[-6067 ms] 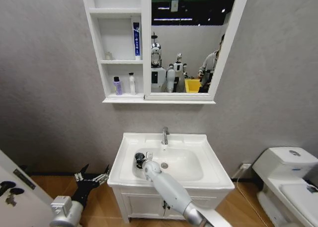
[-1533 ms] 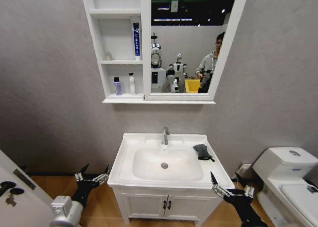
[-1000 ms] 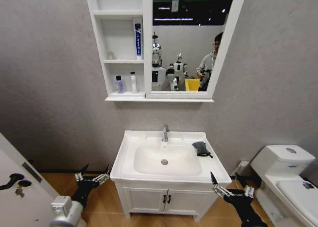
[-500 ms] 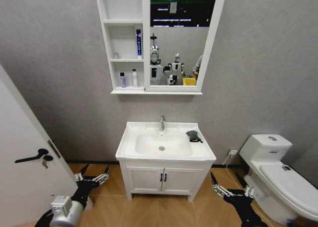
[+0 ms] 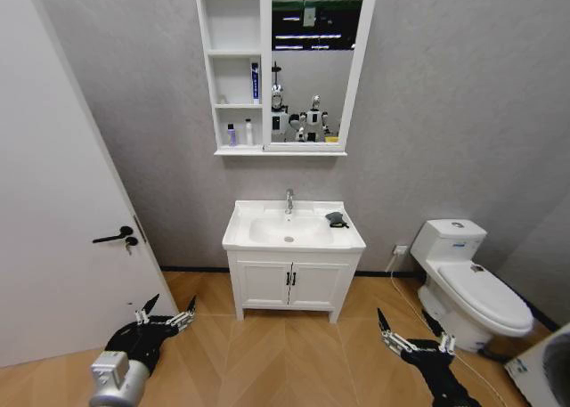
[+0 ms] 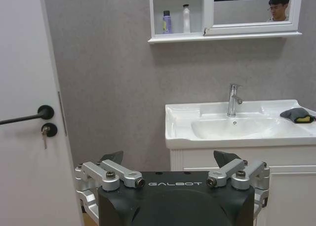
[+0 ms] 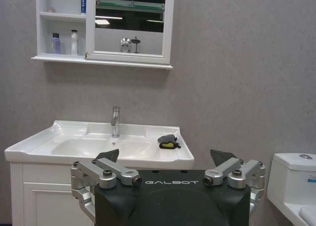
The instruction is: Move facial cleanser and shampoo from washbasin to cabinet, then wipe washbasin with towel.
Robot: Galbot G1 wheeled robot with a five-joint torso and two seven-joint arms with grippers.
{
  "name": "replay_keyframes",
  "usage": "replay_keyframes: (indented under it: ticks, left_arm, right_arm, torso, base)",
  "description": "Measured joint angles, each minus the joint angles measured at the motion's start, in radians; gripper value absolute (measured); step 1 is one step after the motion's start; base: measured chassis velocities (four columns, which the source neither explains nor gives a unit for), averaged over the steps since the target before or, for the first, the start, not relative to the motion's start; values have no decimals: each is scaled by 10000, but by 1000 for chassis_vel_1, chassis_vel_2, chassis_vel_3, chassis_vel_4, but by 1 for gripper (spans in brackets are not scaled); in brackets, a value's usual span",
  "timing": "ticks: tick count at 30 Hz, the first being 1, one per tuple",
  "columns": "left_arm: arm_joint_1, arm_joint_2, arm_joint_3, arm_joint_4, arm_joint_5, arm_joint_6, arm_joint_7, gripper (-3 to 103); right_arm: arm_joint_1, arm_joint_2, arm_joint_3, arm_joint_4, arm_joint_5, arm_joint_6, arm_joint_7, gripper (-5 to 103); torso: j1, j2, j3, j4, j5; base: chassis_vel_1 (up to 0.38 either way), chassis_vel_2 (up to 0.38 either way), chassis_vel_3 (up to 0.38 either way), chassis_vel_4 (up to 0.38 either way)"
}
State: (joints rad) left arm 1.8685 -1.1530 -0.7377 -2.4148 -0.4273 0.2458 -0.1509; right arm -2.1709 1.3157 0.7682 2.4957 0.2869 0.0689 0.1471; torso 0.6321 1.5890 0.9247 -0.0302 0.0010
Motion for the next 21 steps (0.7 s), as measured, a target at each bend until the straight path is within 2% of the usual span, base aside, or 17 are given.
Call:
replay_keyframes:
  ticks: [1, 2, 4, 5, 7, 9, 12, 14, 18, 21]
  left_arm:
    - [0, 0, 0, 0, 0, 0, 0, 100]
    - [-1, 0, 1, 1, 0, 0, 0, 100]
    - [-1, 0, 0, 1, 0, 0, 0, 100]
    - [-1, 0, -1, -1, 1, -1, 0, 100]
    - [0, -1, 1, 1, 0, 0, 0, 100]
    - [-1, 0, 0, 0, 0, 0, 1, 100]
    - [1, 0, 0, 1, 0, 0, 0, 100]
    - [2, -1, 0, 1, 0, 0, 0, 100]
    - [0, 0, 1, 1, 0, 0, 0, 100]
    - [-1, -1, 1, 1, 0, 0, 0, 100]
  right_arm:
    - [1, -1, 0, 0, 0, 0, 0, 100]
    - [0, 0, 0, 0, 0, 0, -1, 100]
    - [0, -1, 1, 1, 0, 0, 0, 100]
    - [2, 0, 1, -1, 0, 0, 0, 100]
    - [0, -1, 2, 0, 0, 0, 0, 100]
    - [1, -1, 3, 0, 0, 0, 0, 100]
    - [-1, 1, 2, 0, 0, 0, -1, 100]
    - [0, 0, 2, 1, 0, 1, 0, 100]
    - [-1, 1, 3, 0, 0, 0, 0, 100]
    - [1, 0, 3, 0, 0, 0, 0, 100]
  torso:
    - [4, -3, 2, 4, -2]
    - [6, -3, 1, 0, -21]
    - [3, -1, 0, 0, -22]
    - [1, -1, 0, 0, -1]
    - [4, -3, 1, 4, -12]
    - [5, -3, 2, 3, -5]
    - [-2, 0, -2, 0, -16]
    - [-7, 3, -4, 7, -12]
    - [-6, 5, -4, -6, -11]
    - [5, -3, 2, 0, -8]
  base:
    - [404, -295, -414, 334]
    - [352, -339, -414, 334]
    - [352, -339, -398, 331]
    - [409, -284, -382, 290]
    - [409, -301, -398, 290]
    - [397, -327, -381, 332]
    - [346, -307, -369, 302]
    - [241, -164, -305, 276]
    - [35, -50, -156, 144]
    - [-53, -35, 20, 17]
